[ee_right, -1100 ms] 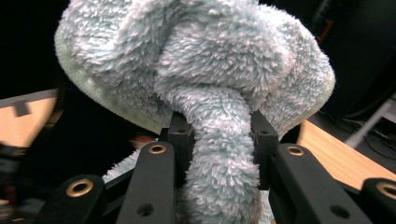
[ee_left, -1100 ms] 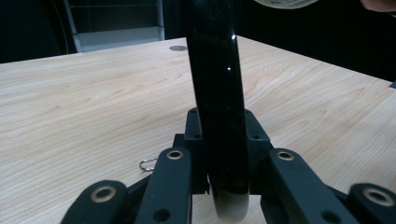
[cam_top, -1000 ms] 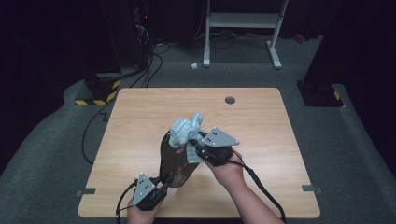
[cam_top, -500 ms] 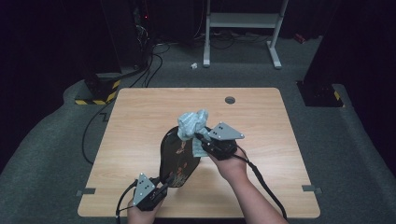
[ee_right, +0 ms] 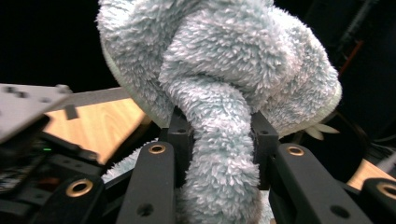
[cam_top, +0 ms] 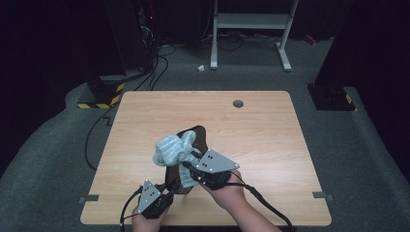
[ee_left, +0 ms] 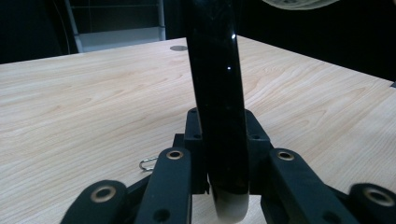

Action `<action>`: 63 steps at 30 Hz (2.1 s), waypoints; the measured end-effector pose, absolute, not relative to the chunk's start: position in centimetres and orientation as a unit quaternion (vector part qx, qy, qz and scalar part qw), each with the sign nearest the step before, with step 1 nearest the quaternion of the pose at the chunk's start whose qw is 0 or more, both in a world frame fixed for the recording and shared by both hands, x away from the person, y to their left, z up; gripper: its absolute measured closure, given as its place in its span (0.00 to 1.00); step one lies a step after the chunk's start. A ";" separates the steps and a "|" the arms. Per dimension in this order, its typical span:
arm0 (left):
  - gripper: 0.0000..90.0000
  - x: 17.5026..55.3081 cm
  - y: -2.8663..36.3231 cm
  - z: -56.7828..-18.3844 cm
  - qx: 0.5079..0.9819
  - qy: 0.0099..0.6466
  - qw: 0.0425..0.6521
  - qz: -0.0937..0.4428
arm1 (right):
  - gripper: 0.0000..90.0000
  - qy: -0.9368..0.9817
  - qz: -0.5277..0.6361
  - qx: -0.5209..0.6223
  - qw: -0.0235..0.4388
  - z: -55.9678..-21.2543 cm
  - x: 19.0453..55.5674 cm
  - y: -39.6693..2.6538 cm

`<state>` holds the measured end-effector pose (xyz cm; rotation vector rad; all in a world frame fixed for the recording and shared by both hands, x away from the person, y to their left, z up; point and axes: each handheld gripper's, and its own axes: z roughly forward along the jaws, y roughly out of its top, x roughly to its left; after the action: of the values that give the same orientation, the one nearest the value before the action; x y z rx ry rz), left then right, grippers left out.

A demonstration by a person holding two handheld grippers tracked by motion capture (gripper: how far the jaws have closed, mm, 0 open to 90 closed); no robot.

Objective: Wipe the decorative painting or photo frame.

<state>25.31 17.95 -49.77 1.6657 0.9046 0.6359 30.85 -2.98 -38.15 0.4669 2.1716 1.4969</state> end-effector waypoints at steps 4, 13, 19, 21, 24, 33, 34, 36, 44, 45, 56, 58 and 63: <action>0.86 25.3 18.0 -49.8 0.702 0.380 0.540 0.267 | 0.76 0.789 0.544 0.164 0.232 -38.2 30.6 -2.8; 0.86 25.4 18.0 -49.8 0.700 0.382 0.542 0.265 | 0.76 0.780 0.538 0.202 0.247 -38.3 33.3 -4.2; 0.86 25.4 18.0 -49.8 0.699 0.383 0.544 0.263 | 0.76 0.777 0.517 0.247 0.261 -39.0 36.3 -5.8; 0.86 25.3 18.0 -49.8 0.700 0.383 0.542 0.263 | 0.76 0.776 0.508 0.263 0.267 -39.4 37.3 -6.5; 0.86 25.3 18.0 -49.8 0.700 0.383 0.543 0.263 | 0.76 0.774 0.496 0.287 0.268 -40.1 38.4 -7.3; 0.86 25.2 18.0 -49.8 0.701 0.382 0.540 0.266 | 0.76 0.781 0.495 0.277 0.261 -40.8 37.4 -6.9; 0.86 25.2 18.0 -49.8 0.700 0.383 0.540 0.268 | 0.76 0.782 0.497 0.273 0.259 -40.8 37.1 -6.8; 0.86 25.2 17.9 -49.8 0.698 0.384 0.541 0.268 | 0.76 0.783 0.503 0.264 0.253 -40.8 36.3 -6.4; 0.86 25.1 17.9 -49.8 0.696 0.388 0.542 0.267 | 0.76 0.797 0.519 0.206 0.230 -41.1 32.1 -4.1; 0.86 25.2 17.9 -49.8 0.695 0.388 0.543 0.266 | 0.76 0.799 0.520 0.200 0.226 -41.2 31.6 -3.8; 0.87 25.2 17.9 -49.8 0.696 0.387 0.544 0.264 | 0.76 0.810 0.510 0.180 0.225 -41.6 30.2 -3.0; 0.86 25.2 18.0 -49.8 0.697 0.386 0.544 0.264 | 0.76 0.810 0.508 0.185 0.229 -41.6 30.9 -3.2; 0.86 25.2 18.0 -49.9 0.696 0.387 0.544 0.264 | 0.76 0.806 0.499 0.213 0.234 -41.9 33.4 -4.3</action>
<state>25.21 18.03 -49.85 1.6518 0.9180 0.6254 33.37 -4.29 -41.87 0.5841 2.2133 1.3709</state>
